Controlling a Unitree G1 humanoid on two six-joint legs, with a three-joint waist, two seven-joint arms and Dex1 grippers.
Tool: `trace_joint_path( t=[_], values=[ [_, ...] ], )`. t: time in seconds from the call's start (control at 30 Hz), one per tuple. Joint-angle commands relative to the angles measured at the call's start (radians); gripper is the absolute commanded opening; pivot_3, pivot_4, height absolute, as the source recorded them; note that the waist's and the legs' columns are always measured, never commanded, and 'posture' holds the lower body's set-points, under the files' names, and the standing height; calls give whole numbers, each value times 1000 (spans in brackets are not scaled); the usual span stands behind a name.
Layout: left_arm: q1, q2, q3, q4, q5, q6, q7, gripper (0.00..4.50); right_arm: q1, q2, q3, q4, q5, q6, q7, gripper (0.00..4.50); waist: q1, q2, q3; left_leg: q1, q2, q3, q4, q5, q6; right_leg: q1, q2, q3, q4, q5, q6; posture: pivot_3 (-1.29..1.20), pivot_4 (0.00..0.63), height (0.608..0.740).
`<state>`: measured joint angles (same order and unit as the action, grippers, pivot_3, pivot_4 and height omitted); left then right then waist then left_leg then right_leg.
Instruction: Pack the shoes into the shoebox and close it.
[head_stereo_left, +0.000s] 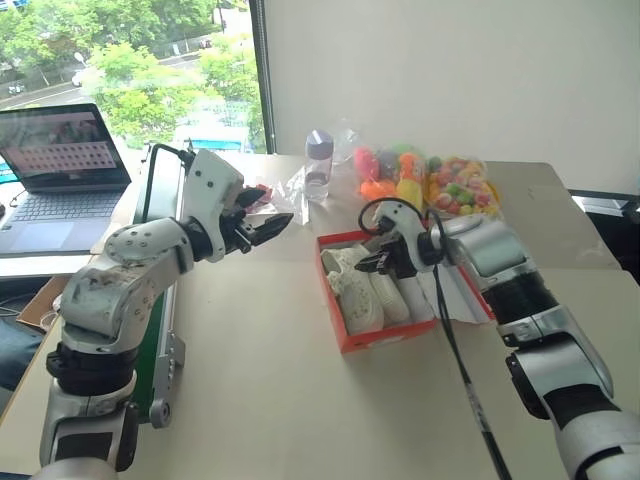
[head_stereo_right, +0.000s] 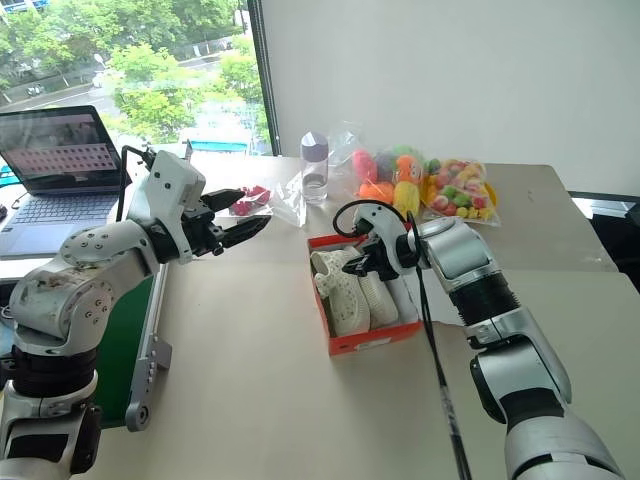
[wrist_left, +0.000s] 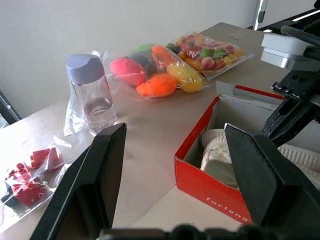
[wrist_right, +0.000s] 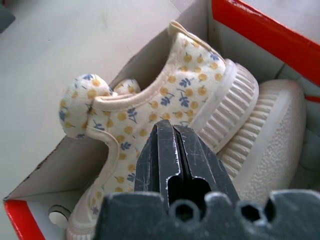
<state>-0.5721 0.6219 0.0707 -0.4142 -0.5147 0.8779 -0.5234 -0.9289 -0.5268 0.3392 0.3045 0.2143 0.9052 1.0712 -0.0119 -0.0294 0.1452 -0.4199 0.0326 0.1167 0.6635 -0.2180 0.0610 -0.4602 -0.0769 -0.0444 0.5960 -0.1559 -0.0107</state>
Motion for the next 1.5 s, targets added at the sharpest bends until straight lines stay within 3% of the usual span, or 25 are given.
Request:
trace_joint_path(
  t=[0.03, 0.37, 0.57, 0.87, 1.17, 1.33, 1.5],
  values=[
    [-2, 10, 29, -37, -6, -1, 7, 3334, -21, 6, -12, -75, 29, 23, 26, 49, 0, 0, 0, 0, 0, 0, 0, 0, 0, 0, 0, 0, 0, 0, 0, 0, 150, 740],
    [11, 28, 29, -60, -29, 25, -17, 3334, 29, 42, 2, -89, 57, 59, 50, 49, -1, 0, 0, 0, 0, 0, 0, 0, 0, 0, 0, 0, 0, 0, -1, 0, 150, 740],
    [47, 87, 43, -91, -74, 59, -70, 3334, 52, 65, 43, -20, 17, 2, 40, 49, -2, 0, 0, 1, 0, 0, 0, 0, -1, 0, 0, 0, 1, 0, -1, 0, 150, 740],
    [109, 177, 83, -147, -162, 119, -141, 3334, 8, 167, 80, 269, -94, -185, -2, 49, -8, -1, 0, 7, 0, 1, 0, 1, -2, 2, 1, 2, 5, -4, 5, 0, 150, 740],
    [189, 258, 102, -232, -246, 178, -180, 3334, -2, 227, 167, 498, -286, -436, -72, 49, -18, -7, -1, 21, 1, 2, 0, 1, -16, 9, 1, 4, 16, -10, -6, 0, 150, 740],
    [207, 284, 96, -234, -257, 169, -189, 3334, -6, 198, 159, 449, -326, -469, -66, 49, -21, -6, -1, 34, 3, -1, 0, 1, -18, 20, 1, 3, 13, -11, -7, 0, 150, 740],
    [173, 283, 51, -197, -248, 138, -218, 3334, -8, 119, 90, 237, -293, -368, -26, 49, -4, -5, 0, 28, 3, -1, 0, 1, -18, 16, 0, 3, 11, -11, -7, 0, 150, 740]
  ],
)
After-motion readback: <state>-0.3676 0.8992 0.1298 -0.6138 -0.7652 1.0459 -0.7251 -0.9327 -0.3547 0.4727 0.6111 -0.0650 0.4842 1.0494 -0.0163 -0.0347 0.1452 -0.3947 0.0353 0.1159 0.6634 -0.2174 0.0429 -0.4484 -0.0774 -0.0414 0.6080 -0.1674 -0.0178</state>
